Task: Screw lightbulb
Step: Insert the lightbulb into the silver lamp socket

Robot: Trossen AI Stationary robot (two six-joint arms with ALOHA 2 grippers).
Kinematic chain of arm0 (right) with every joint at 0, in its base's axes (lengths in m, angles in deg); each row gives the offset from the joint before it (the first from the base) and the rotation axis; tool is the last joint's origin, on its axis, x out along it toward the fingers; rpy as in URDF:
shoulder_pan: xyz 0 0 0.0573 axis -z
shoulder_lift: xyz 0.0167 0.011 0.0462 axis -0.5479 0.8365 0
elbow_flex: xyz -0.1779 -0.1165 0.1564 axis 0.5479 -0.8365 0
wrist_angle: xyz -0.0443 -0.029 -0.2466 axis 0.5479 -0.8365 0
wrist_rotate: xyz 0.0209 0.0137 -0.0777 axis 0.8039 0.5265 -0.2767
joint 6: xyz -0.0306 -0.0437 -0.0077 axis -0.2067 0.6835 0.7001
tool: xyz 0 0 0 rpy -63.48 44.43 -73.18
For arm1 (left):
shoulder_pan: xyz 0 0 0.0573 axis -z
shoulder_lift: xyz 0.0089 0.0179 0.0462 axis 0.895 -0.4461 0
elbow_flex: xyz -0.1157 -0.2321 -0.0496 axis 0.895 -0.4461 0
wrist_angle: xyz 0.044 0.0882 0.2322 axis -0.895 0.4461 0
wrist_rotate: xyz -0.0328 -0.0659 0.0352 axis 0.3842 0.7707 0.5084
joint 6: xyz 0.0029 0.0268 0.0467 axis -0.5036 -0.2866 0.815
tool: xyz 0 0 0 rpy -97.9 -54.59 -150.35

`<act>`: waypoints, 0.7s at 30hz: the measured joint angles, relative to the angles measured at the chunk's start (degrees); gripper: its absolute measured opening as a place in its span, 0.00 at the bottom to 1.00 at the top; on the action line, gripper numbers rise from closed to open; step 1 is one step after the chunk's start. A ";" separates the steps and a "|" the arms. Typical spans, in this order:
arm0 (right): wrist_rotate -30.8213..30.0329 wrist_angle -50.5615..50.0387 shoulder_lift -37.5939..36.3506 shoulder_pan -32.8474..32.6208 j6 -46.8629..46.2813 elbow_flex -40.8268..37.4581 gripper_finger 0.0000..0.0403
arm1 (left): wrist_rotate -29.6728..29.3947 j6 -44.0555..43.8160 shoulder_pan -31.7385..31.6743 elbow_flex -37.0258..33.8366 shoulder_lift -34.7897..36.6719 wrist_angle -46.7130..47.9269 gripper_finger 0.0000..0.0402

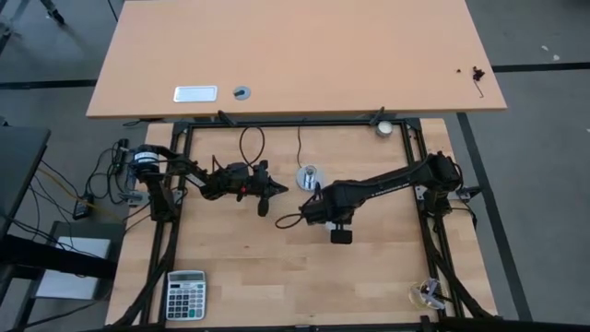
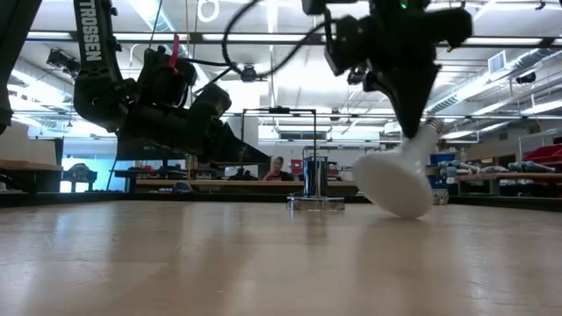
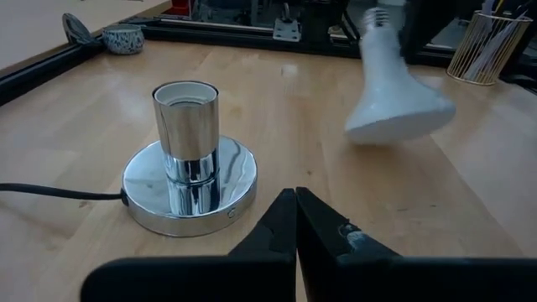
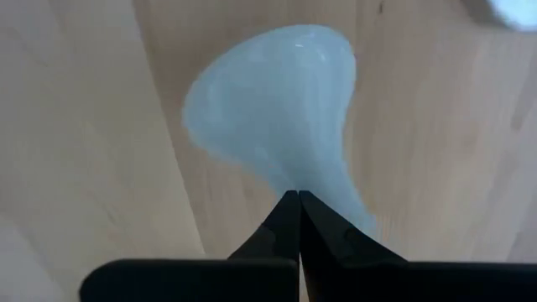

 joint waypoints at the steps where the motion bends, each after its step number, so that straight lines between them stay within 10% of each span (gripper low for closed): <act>1: 0.00 0.14 0.00 -0.12 0.00 -0.91 0.02 | 0.00 0.00 0.00 0.00 0.00 0.00 0.01; 21: 3.67 16.05 -0.39 -0.41 2.48 -8.78 0.02 | 0.02 0.00 0.00 0.00 0.00 0.12 0.01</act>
